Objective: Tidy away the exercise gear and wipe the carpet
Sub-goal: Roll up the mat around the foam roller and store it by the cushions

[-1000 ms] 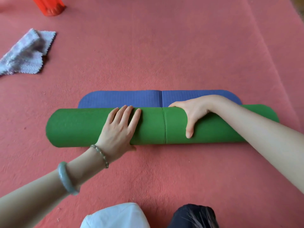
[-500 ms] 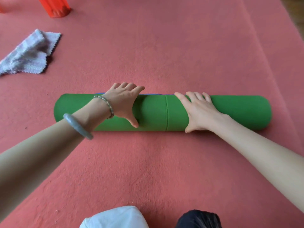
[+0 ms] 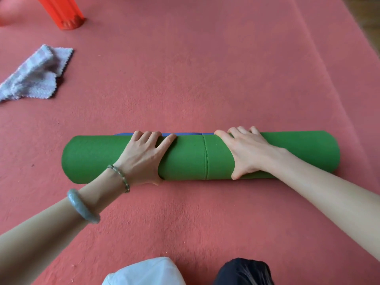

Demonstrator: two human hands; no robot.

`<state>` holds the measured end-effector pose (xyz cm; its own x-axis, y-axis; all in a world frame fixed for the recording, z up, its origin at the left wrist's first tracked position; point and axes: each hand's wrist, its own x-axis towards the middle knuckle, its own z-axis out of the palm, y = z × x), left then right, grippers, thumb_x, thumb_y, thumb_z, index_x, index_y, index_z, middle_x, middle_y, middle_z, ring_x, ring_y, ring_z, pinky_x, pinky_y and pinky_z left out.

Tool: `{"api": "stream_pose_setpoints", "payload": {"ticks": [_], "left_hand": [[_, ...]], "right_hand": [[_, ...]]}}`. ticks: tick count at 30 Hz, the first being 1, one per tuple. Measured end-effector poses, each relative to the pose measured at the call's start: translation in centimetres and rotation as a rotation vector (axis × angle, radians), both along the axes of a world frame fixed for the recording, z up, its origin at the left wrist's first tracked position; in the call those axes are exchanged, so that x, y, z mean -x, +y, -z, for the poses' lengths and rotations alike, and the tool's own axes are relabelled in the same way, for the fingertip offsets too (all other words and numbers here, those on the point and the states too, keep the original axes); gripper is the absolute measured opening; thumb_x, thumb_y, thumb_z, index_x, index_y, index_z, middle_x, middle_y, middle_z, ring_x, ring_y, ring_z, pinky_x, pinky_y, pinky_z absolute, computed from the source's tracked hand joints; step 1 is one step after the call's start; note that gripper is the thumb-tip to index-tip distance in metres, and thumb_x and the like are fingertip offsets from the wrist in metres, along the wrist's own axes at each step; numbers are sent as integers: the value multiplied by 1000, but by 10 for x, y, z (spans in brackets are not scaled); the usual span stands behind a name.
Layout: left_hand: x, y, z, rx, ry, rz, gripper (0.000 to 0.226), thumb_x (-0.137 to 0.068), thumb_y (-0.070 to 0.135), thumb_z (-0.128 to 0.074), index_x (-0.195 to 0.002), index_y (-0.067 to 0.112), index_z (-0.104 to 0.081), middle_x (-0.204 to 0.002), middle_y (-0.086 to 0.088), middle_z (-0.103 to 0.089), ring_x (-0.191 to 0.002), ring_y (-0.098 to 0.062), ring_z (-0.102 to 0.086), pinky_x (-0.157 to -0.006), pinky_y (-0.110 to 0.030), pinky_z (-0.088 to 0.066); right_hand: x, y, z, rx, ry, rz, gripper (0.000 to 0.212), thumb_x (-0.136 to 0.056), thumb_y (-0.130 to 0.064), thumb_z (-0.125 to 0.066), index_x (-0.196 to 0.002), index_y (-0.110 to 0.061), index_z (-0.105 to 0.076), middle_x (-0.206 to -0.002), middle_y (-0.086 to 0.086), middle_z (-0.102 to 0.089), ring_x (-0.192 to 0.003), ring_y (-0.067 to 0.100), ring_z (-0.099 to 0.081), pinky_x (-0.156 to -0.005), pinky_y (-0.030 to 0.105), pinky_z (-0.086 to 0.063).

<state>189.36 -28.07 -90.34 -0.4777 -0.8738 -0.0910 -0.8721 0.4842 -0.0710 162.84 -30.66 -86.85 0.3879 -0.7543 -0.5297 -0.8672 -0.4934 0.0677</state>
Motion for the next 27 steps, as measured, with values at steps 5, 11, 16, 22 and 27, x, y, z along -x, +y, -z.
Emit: {"api": "stream_pose_setpoints", "payload": {"ticks": [5,11,16,22,27], "left_hand": [[1,52,2,-93,26,0,116,-28,64,-64,-131,14,-42,-101,-11,-60,-82,-30,-58,-73,-39,-44],[2,-1,-22,-560,-21,-76,116,-35,73,-70,-133,36,-21,-116,9,-51,-106,-16,-52,-93,-33,-41],[-1,-56,-22,-1021,55,-200,109,-43,48,-87,-134,36,-28,-113,12,-53,-103,-14,-55,-93,-38,-46],[-7,-69,-25,-1014,70,-212,104,-44,51,-86,-134,41,-34,-120,14,-49,-110,-13,-49,-99,-41,-42],[-4,-36,-49,-387,295,-63,67,-65,30,-80,-126,29,-52,-112,2,-50,-103,-19,-52,-90,-30,-41]], "right_hand": [[2,25,0,-157,64,-64,129,-47,-52,-83,-145,-28,-3,-132,3,-37,-122,23,-36,-99,43,-31],[-8,-32,-11,-461,44,136,132,-46,-42,-90,-147,-40,-5,-147,1,-26,-135,25,-25,-110,48,-28],[-12,-35,-28,-242,-6,211,126,-58,-33,-87,-147,-40,2,-157,3,-4,-144,28,-7,-115,54,-15],[-13,25,1,-46,78,77,141,-60,-47,-83,-142,-29,31,-156,12,14,-145,31,11,-112,63,0],[-16,-19,1,-107,3,94,137,-53,-41,-87,-147,-33,12,-153,8,-12,-142,28,-11,-112,63,-10]]}}
